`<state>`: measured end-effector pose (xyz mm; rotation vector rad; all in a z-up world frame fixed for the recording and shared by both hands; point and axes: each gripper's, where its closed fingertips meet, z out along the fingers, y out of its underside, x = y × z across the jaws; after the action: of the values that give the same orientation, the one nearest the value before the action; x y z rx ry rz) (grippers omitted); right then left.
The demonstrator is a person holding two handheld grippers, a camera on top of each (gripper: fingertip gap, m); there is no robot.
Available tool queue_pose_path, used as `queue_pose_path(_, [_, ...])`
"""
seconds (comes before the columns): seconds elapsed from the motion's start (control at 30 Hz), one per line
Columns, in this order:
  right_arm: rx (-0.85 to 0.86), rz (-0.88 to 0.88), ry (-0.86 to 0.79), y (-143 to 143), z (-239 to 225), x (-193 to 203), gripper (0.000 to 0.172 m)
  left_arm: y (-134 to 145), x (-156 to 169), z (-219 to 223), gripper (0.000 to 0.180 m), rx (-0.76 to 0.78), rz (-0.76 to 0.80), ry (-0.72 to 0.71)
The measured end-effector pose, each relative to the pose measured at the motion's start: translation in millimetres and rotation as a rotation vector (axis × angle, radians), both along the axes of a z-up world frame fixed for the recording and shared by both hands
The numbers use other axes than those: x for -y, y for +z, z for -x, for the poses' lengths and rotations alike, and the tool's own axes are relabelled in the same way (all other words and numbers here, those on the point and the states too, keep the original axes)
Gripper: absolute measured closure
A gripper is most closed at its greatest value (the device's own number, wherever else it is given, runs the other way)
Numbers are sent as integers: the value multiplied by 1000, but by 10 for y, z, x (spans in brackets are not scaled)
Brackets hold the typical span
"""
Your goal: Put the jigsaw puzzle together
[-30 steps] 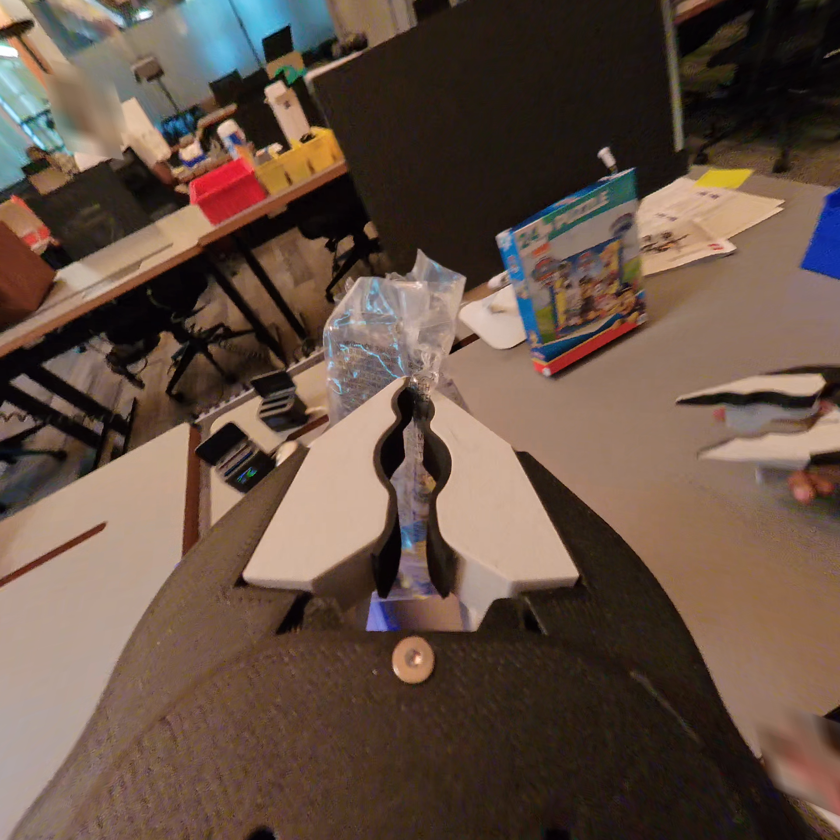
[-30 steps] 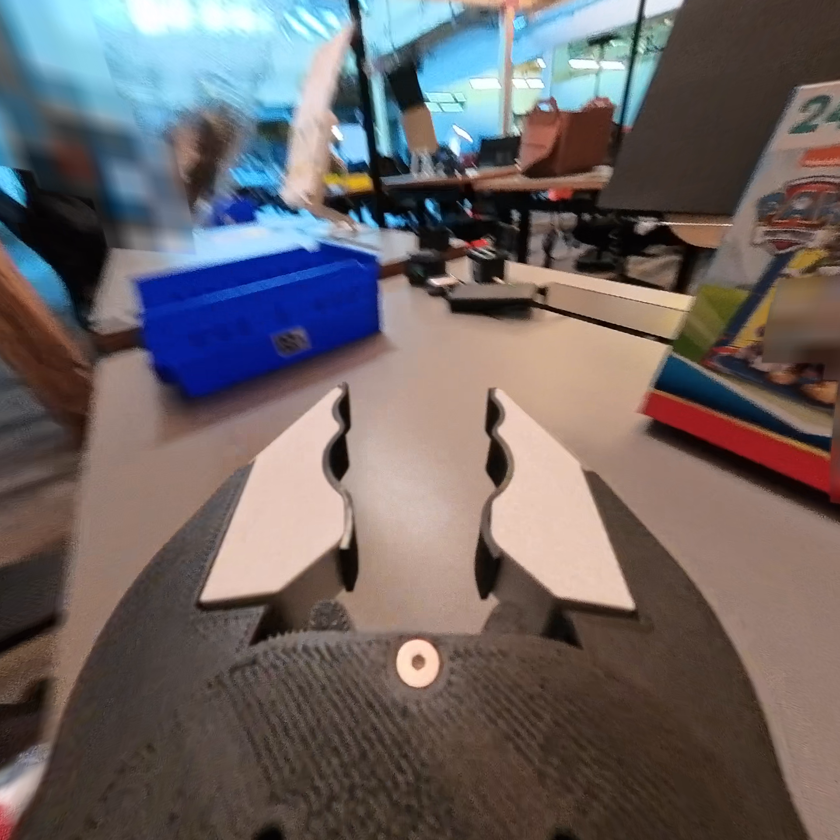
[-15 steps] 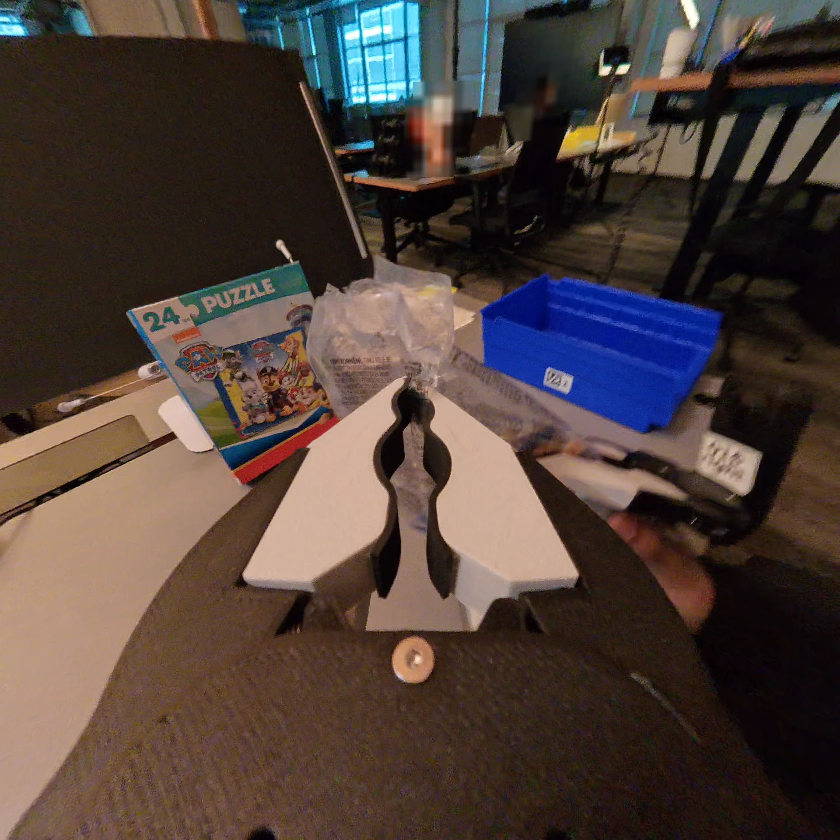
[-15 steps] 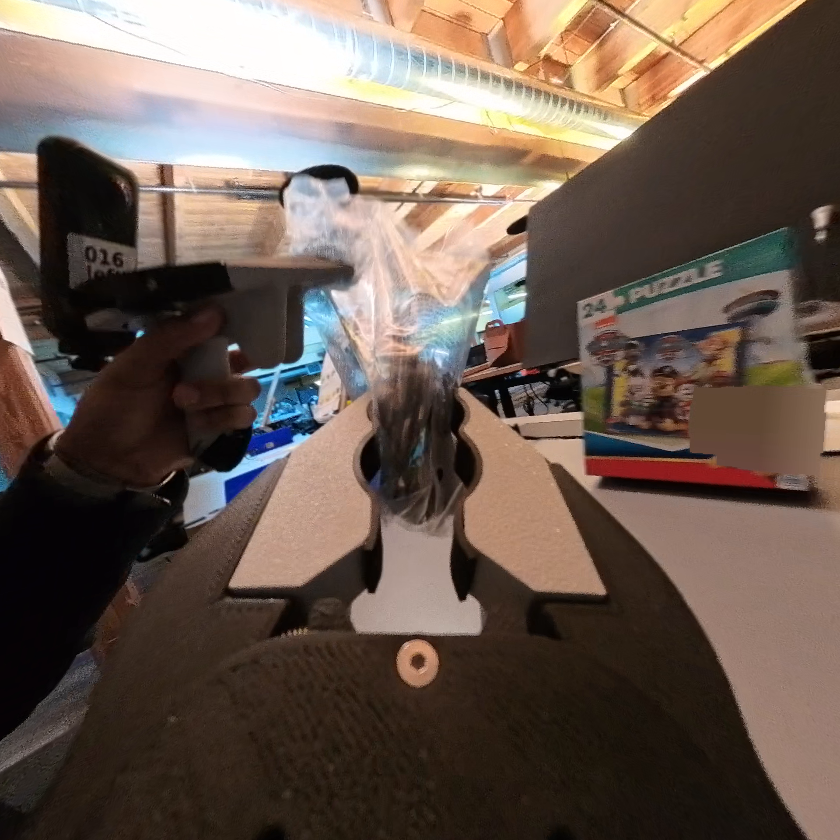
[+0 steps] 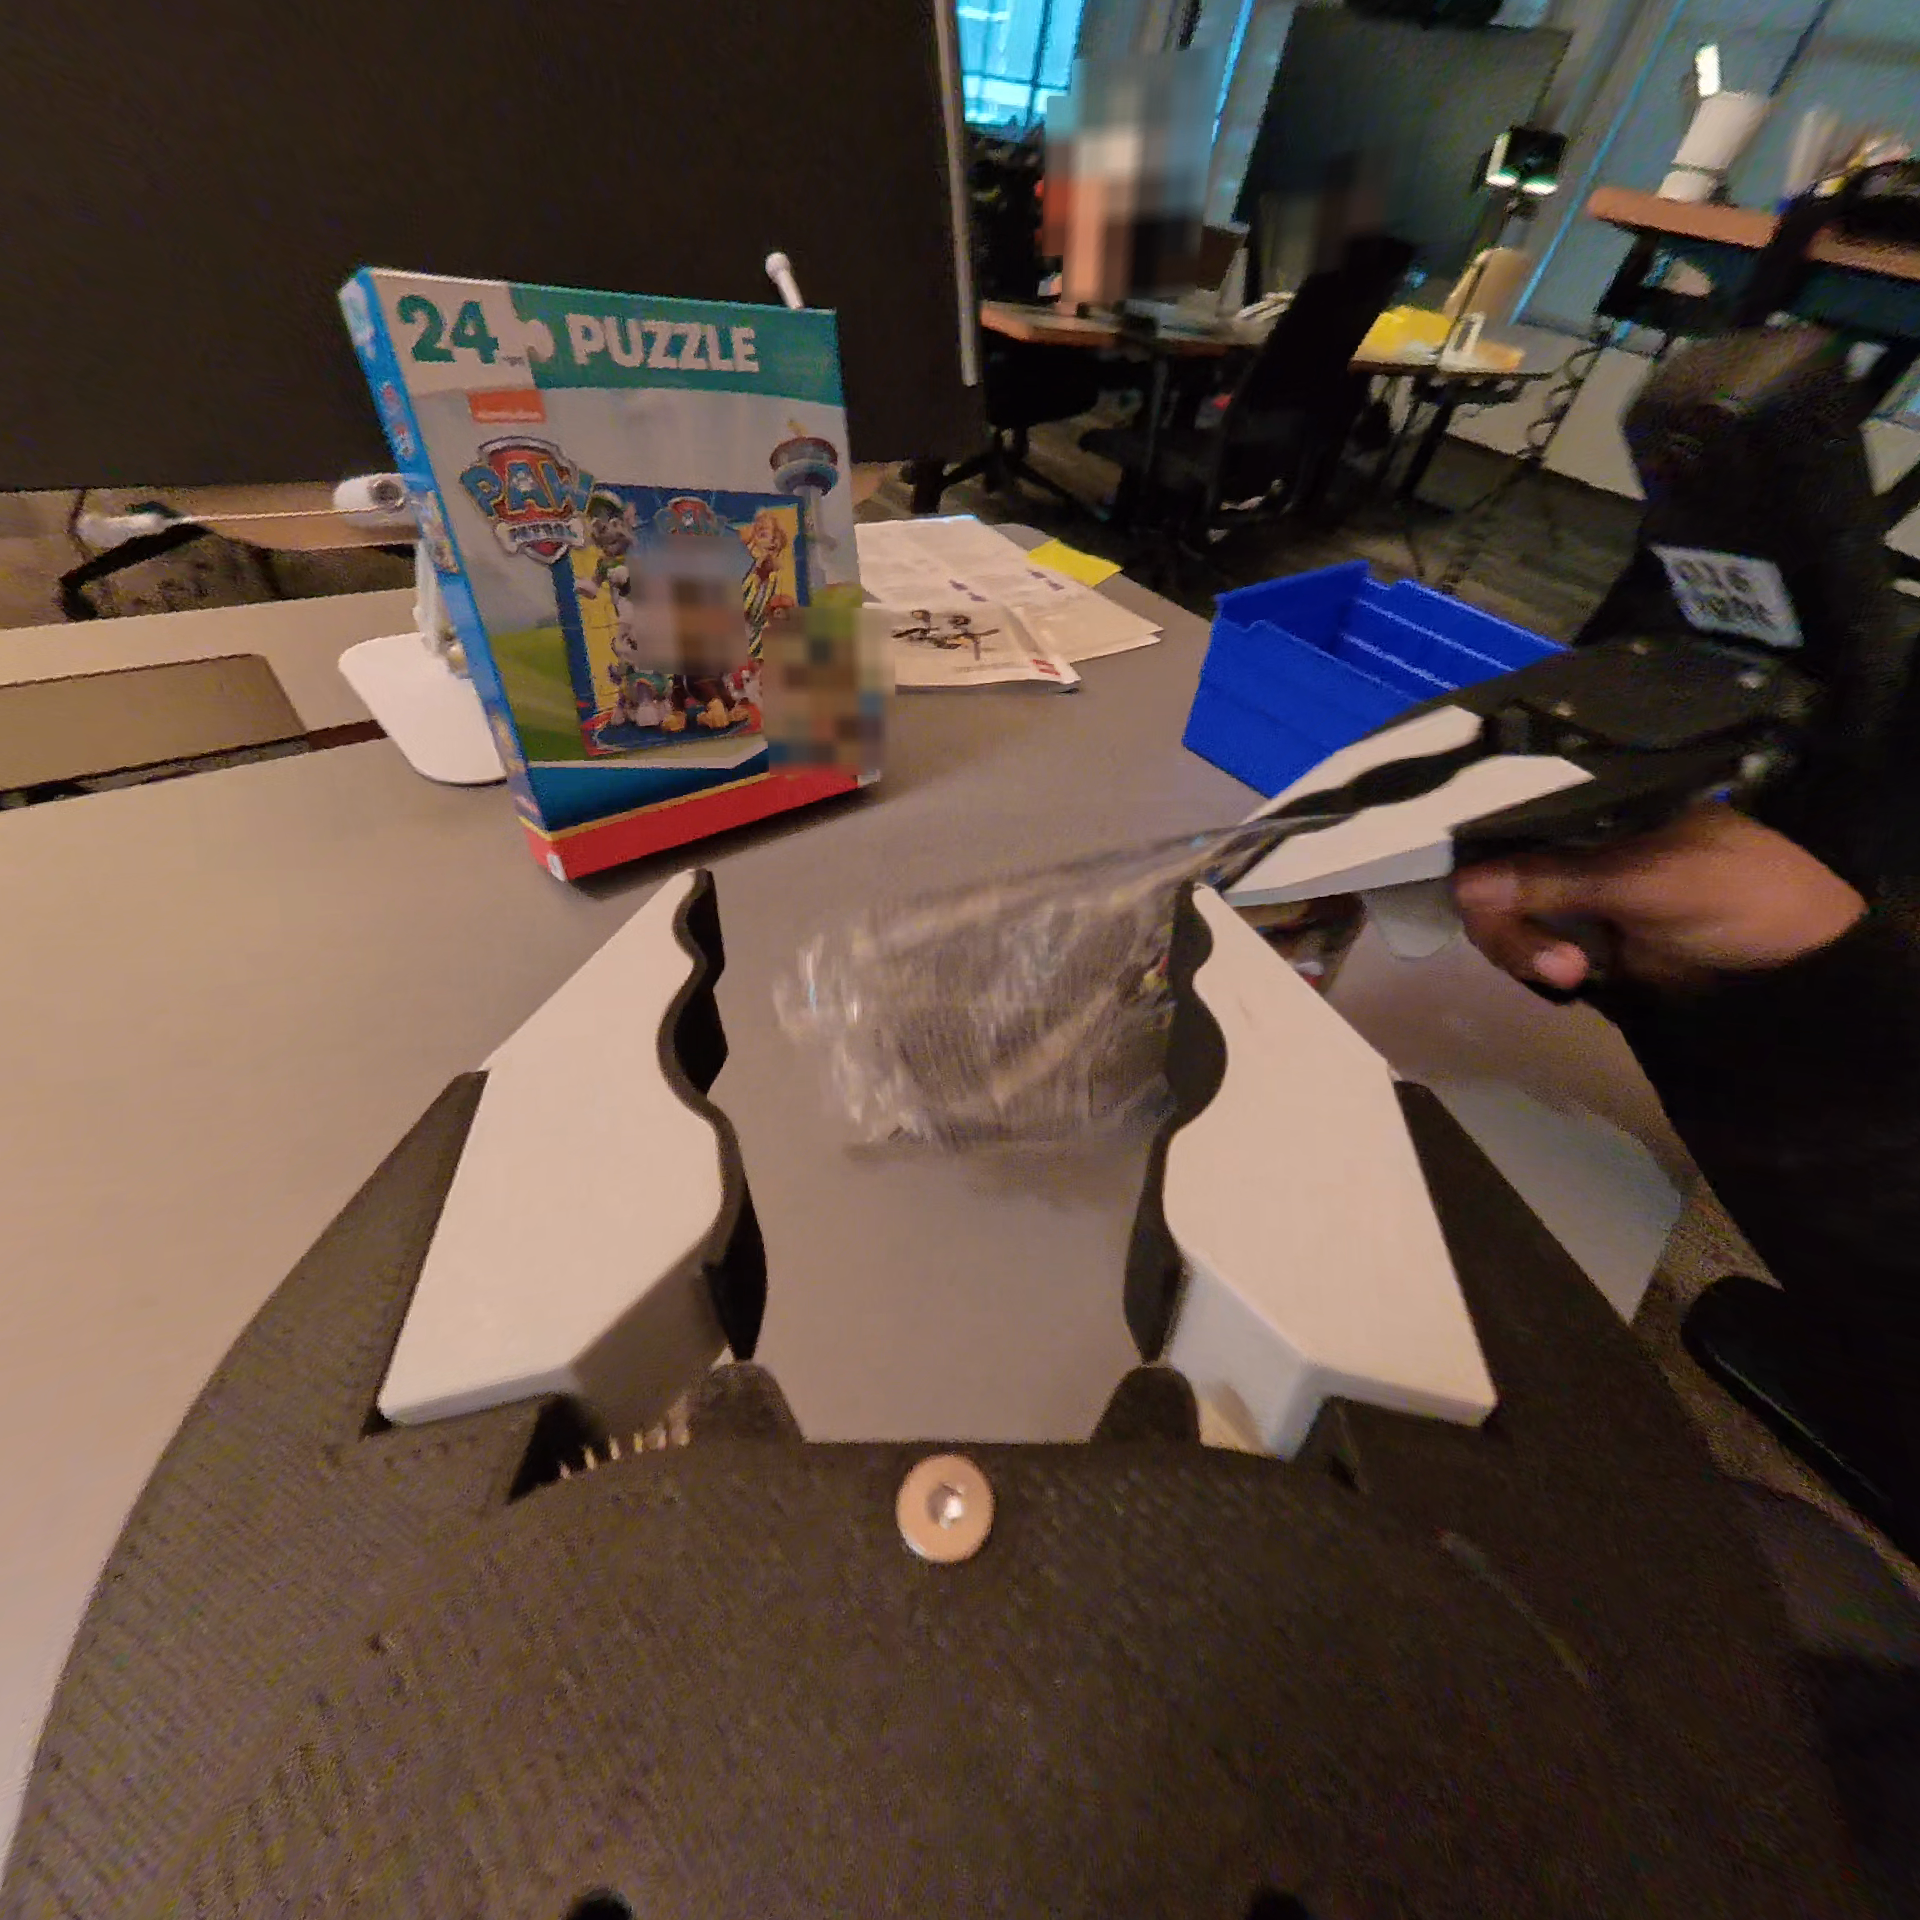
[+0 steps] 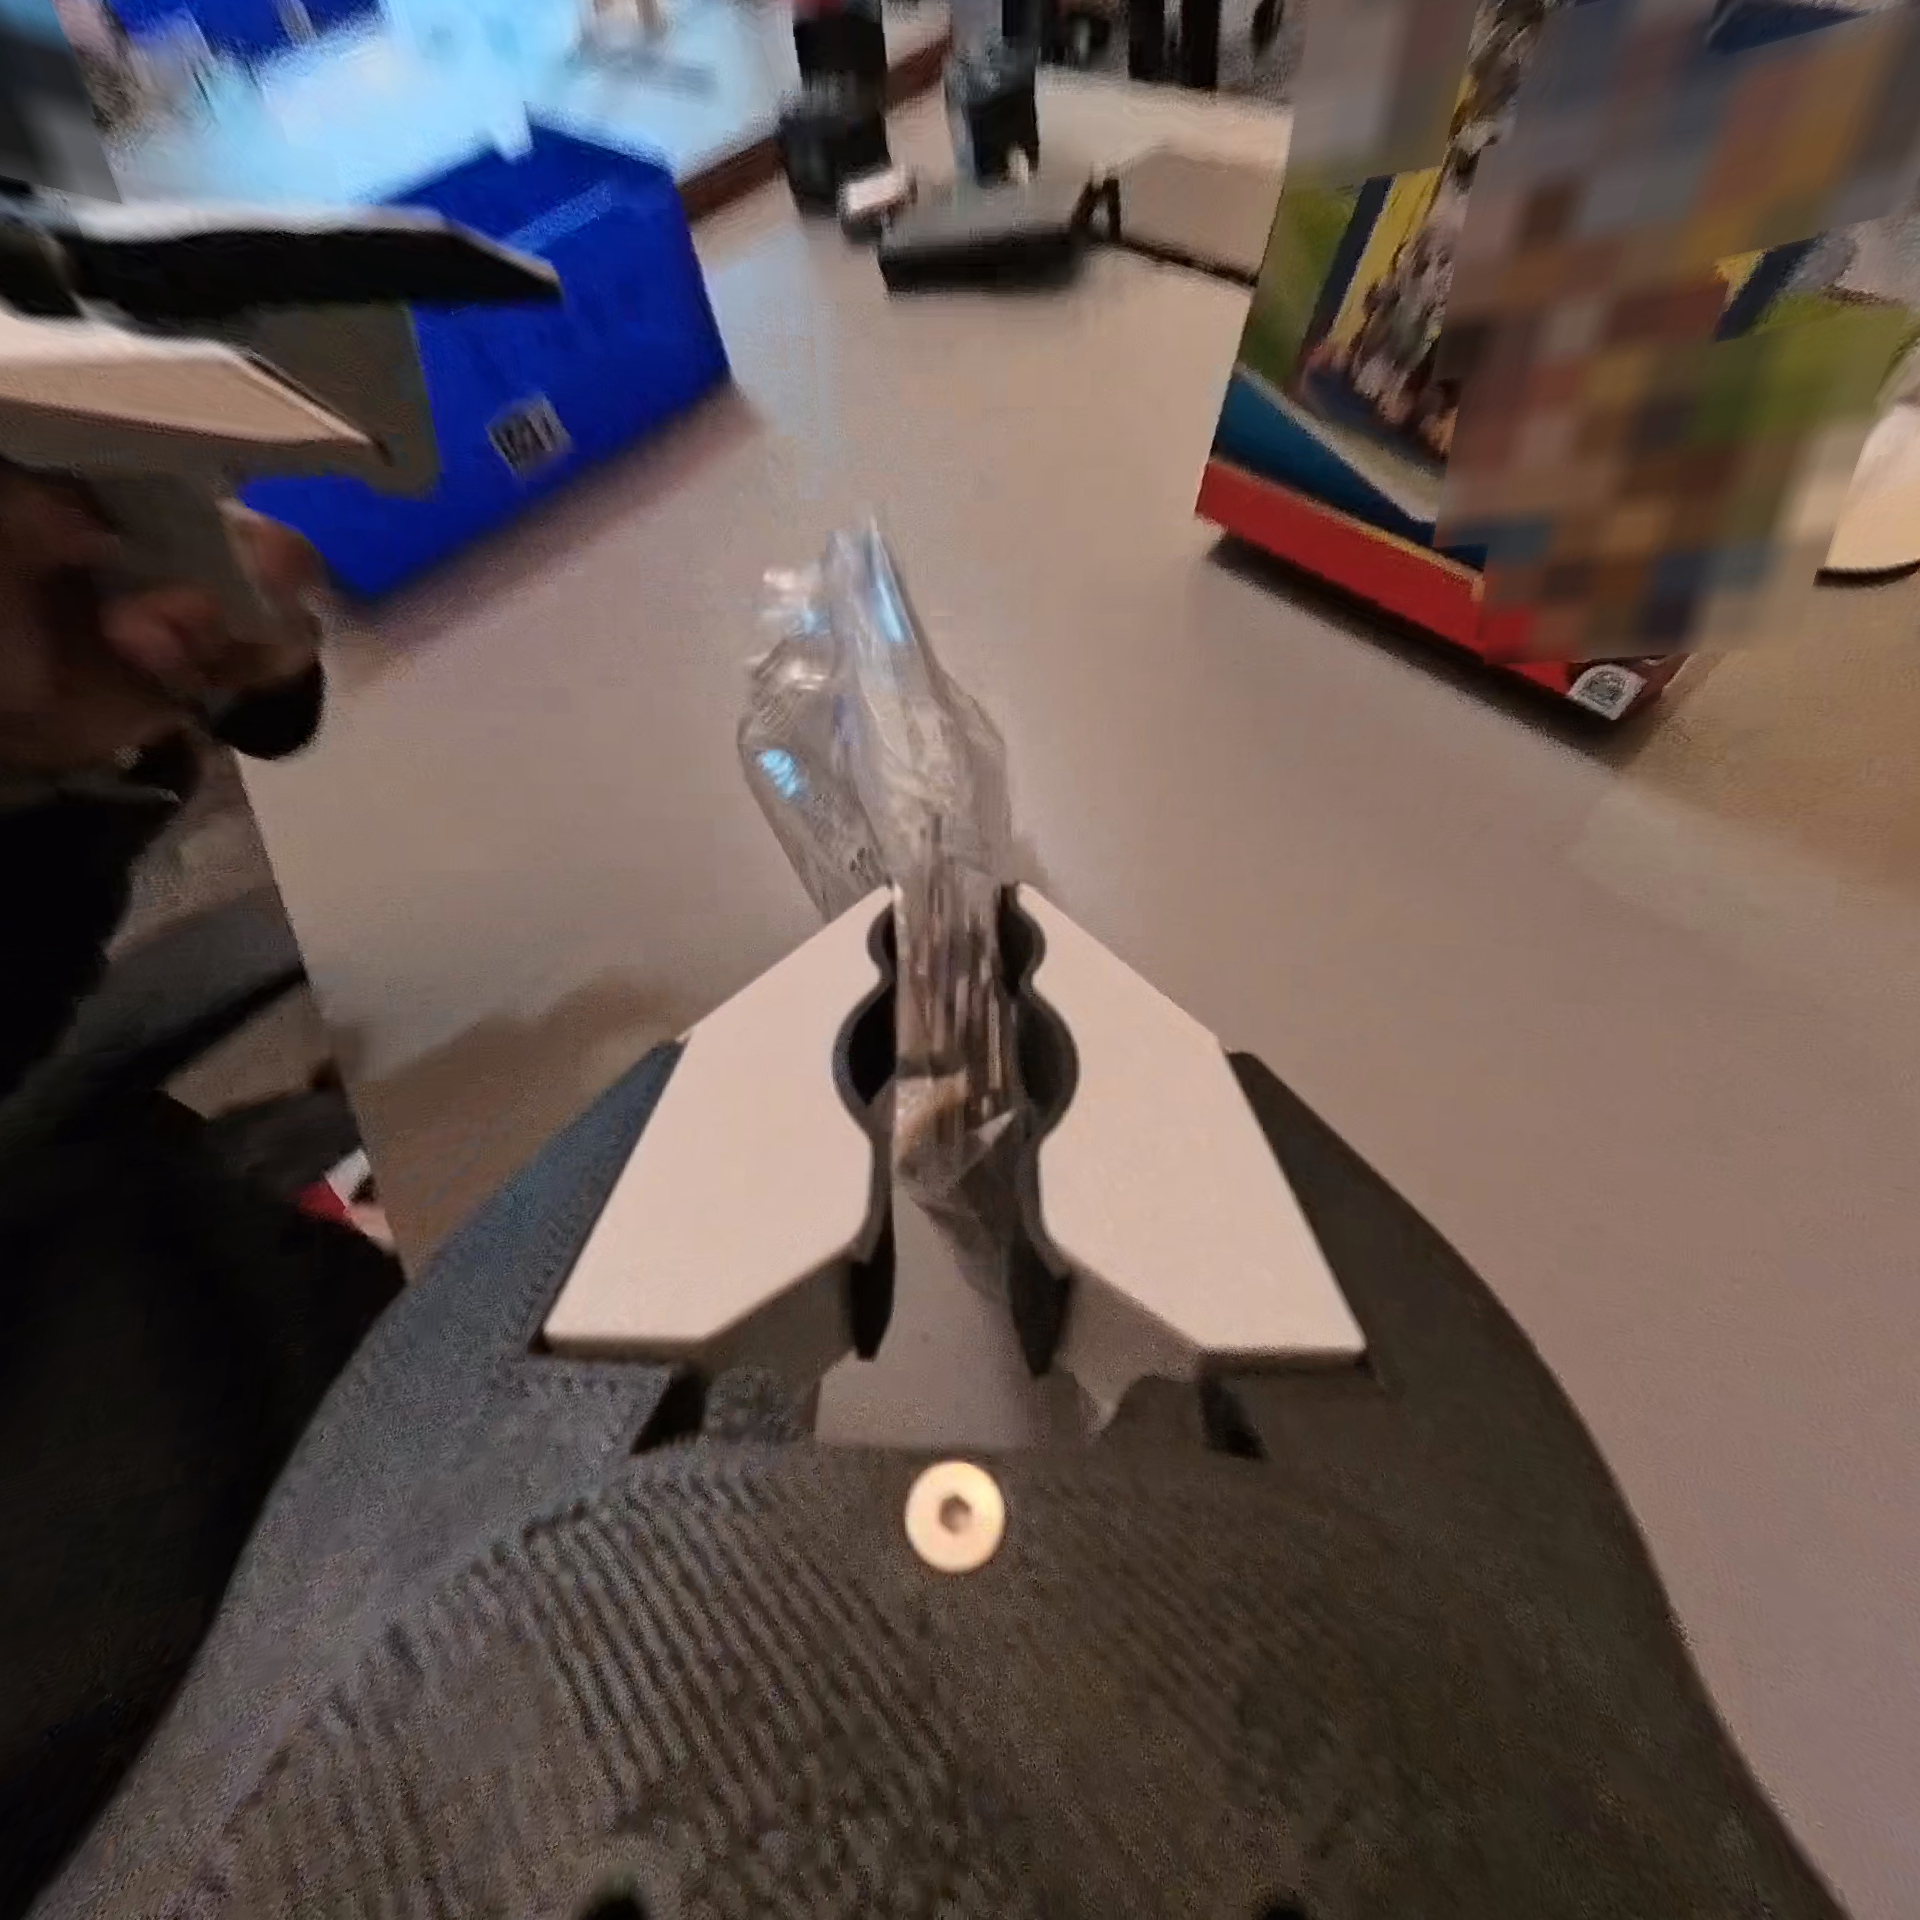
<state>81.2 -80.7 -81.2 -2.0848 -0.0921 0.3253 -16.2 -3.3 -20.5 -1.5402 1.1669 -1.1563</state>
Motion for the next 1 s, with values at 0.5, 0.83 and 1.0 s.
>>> queue_pose_path(0.5, [-31,-4,-45,-126,-24,-54,130,-897,639,-712,132,-392,-199,-360])
queue_pose_path(0.83, [-127,-171,-140,-425,-315,661,124,-895,608,-715,143,-293,-43,-373])
queue_pose_path(1.0, [-161,-141,-88,-499,-366,374,125,-970,584,-684,142,-304,-25,-359])
